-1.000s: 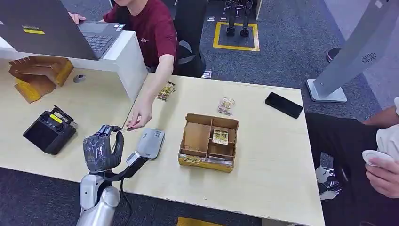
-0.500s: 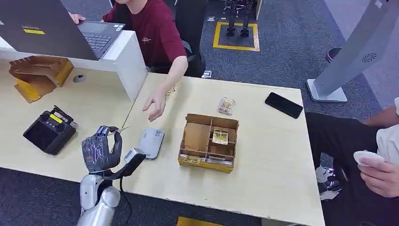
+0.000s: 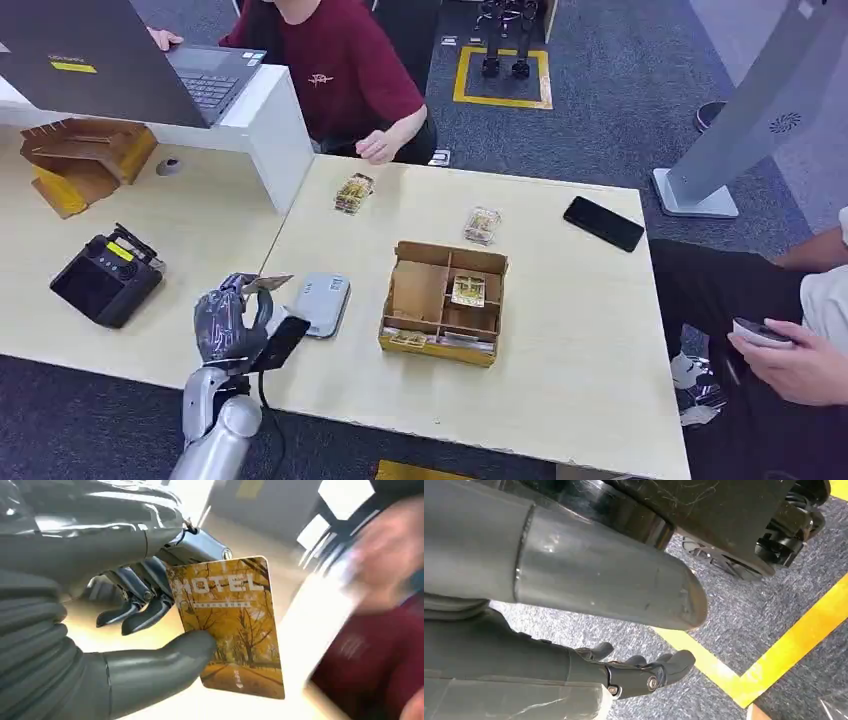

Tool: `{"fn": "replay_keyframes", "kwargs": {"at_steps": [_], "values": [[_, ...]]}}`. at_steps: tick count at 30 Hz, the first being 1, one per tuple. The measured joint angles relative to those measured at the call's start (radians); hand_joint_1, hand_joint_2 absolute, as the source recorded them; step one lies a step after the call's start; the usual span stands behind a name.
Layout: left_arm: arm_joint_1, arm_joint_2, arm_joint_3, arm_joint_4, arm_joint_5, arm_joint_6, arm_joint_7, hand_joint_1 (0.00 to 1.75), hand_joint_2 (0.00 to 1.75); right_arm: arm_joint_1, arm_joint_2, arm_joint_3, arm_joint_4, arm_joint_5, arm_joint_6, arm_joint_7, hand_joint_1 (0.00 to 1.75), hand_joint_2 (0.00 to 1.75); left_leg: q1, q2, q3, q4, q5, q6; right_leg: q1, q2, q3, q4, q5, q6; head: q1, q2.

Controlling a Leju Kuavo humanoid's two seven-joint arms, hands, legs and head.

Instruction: Pass the card to the sensor for recognition and then transmit it.

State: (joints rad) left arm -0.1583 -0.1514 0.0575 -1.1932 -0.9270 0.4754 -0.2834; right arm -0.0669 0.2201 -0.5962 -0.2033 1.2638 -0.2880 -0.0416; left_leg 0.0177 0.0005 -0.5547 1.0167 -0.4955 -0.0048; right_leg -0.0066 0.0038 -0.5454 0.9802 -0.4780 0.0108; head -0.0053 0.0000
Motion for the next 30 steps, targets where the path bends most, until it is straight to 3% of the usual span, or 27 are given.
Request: {"fn": "replay_keyframes", "kwargs": {"at_steps": [1, 3, 10, 19, 30], "values": [[-0.005, 0.004, -0.015, 0.016, 0.083, -0.076, 0.016, 1.75, 1.75, 0.001, 0.0, 0.0, 0.0, 0.0, -0.001, 0.003, 0.0, 0.0, 0.0, 0.0, 0.0, 0.0, 0.0, 0.0, 0.0, 0.0, 0.0, 0.0, 0.0, 0.0, 0.001, 0.0], [-0.016, 0.008, -0.044, 0.047, 0.162, -0.158, 0.045, 1.75, 1.75, 0.002, 0.0, -0.001, 0.0, 0.0, -0.004, 0.006, 0.0, 0.0, 0.0, 0.0, 0.0, 0.0, 0.001, -0.001, 0.0, 0.0, 0.0, 0.0, 0.0, 0.0, 0.001, 0.0], [-0.071, 0.025, -0.087, 0.137, 0.281, -0.255, 0.142, 1.75, 1.75, 0.003, 0.0, -0.008, 0.0, 0.001, -0.012, 0.012, 0.0, 0.0, 0.0, 0.0, 0.0, 0.0, 0.0, -0.001, 0.0, 0.0, 0.0, 0.0, 0.0, 0.0, 0.001, 0.0], [-0.132, 0.04, -0.124, 0.222, 0.293, -0.254, 0.189, 1.75, 1.75, 0.003, 0.0, -0.011, 0.0, 0.002, -0.013, 0.016, 0.0, 0.0, 0.0, 0.0, 0.0, 0.0, 0.001, -0.001, 0.0, 0.0, 0.001, 0.0, 0.0, 0.0, 0.001, 0.0], [-0.169, 0.048, -0.178, 0.277, 0.189, -0.188, 0.247, 1.75, 1.75, 0.003, 0.003, -0.013, 0.0, 0.009, -0.012, 0.014, 0.0, 0.0, 0.0, 0.0, 0.0, 0.0, 0.001, -0.001, 0.0, 0.0, 0.001, 0.0, 0.0, 0.0, 0.0, 0.0]]}}
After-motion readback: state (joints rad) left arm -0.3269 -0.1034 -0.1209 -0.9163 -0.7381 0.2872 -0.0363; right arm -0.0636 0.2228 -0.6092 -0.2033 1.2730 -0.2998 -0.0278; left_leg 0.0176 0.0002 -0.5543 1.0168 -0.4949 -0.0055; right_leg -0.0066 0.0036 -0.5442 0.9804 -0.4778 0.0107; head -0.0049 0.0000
